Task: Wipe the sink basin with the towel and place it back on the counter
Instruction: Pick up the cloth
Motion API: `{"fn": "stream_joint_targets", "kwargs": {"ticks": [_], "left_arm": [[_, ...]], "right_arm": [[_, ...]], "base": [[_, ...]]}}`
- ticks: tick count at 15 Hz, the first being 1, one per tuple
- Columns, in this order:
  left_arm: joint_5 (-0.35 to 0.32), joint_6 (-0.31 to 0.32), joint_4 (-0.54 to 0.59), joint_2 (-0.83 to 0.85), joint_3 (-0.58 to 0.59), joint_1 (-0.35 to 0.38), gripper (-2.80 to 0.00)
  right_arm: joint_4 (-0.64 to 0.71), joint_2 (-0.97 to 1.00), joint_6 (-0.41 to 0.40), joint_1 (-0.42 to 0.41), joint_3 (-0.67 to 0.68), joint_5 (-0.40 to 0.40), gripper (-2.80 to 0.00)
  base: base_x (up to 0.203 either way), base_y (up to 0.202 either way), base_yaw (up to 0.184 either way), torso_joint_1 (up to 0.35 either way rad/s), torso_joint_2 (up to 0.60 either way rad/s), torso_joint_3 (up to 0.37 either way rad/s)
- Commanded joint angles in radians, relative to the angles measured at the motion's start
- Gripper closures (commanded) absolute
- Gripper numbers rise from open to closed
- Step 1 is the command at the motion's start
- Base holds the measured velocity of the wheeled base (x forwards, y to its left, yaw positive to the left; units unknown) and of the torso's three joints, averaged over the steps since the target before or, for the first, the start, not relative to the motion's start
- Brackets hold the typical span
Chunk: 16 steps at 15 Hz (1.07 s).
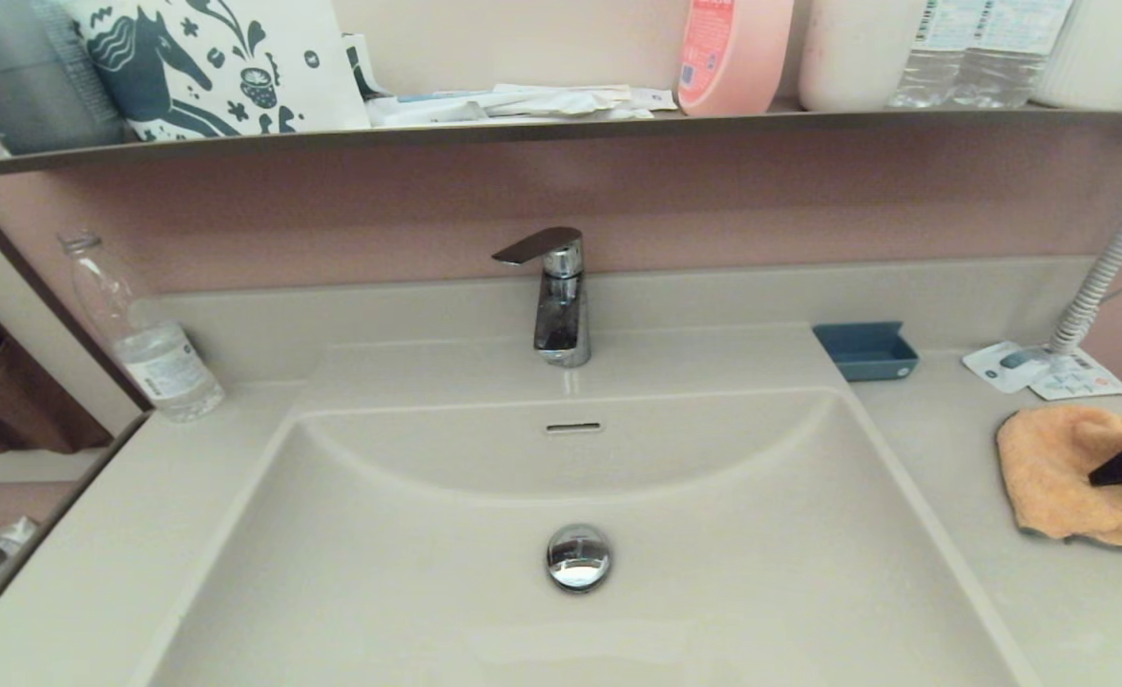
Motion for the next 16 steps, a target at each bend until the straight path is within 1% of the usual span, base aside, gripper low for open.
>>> {"fn": "stream_joint_targets", "kwargs": {"ticks": [1,3,7,8,10,11,13,14,16], "left_arm": [[0.001,-0.002,0.0,0.001,0.0,0.0,0.0],[0.001,-0.001,0.0,0.001,0.0,0.0,0.0],[0.001,-0.001,0.0,0.001,0.0,0.0,0.0],[0.001,-0.001,0.0,0.001,0.0,0.0,0.0],[0.001,-0.001,0.0,0.001,0.001,0.0,0.0],[0.001,-0.001,0.0,0.001,0.0,0.0,0.0],[0.001,-0.001,0.0,0.001,0.0,0.0,0.0],[0.001,-0.001,0.0,0.001,0.0,0.0,0.0],[0.001,-0.001,0.0,0.001,0.0,0.0,0.0]], "right_arm": [[-0.011,0.021,0.0,0.0,0.0,0.004,0.0],[-0.041,0.024,0.004,0.0,0.003,0.019,0.0],[-0.04,-0.011,0.008,-0.007,0.002,0.044,0.0],[-0.038,-0.027,0.022,-0.008,0.005,0.048,0.0],[-0.029,-0.08,0.106,-0.003,0.01,0.075,0.0],[-0.018,-0.111,0.125,-0.002,0.009,0.094,0.0],[0.013,-0.191,0.134,-0.002,0.001,0.106,0.0],[0.021,-0.223,0.133,-0.001,-0.011,0.107,0.0],[0.038,-0.286,0.131,0.004,-0.094,0.109,0.0]], "base": [[0.0,0.0,0.0,0.0,0.0,0.0],[0.0,0.0,0.0,0.0,0.0,0.0],[0.0,0.0,0.0,0.0,0.0,0.0],[0.0,0.0,0.0,0.0,0.0,0.0],[0.0,0.0,0.0,0.0,0.0,0.0],[0.0,0.0,0.0,0.0,0.0,0.0],[0.0,0.0,0.0,0.0,0.0,0.0],[0.0,0.0,0.0,0.0,0.0,0.0],[0.0,0.0,0.0,0.0,0.0,0.0]]}}
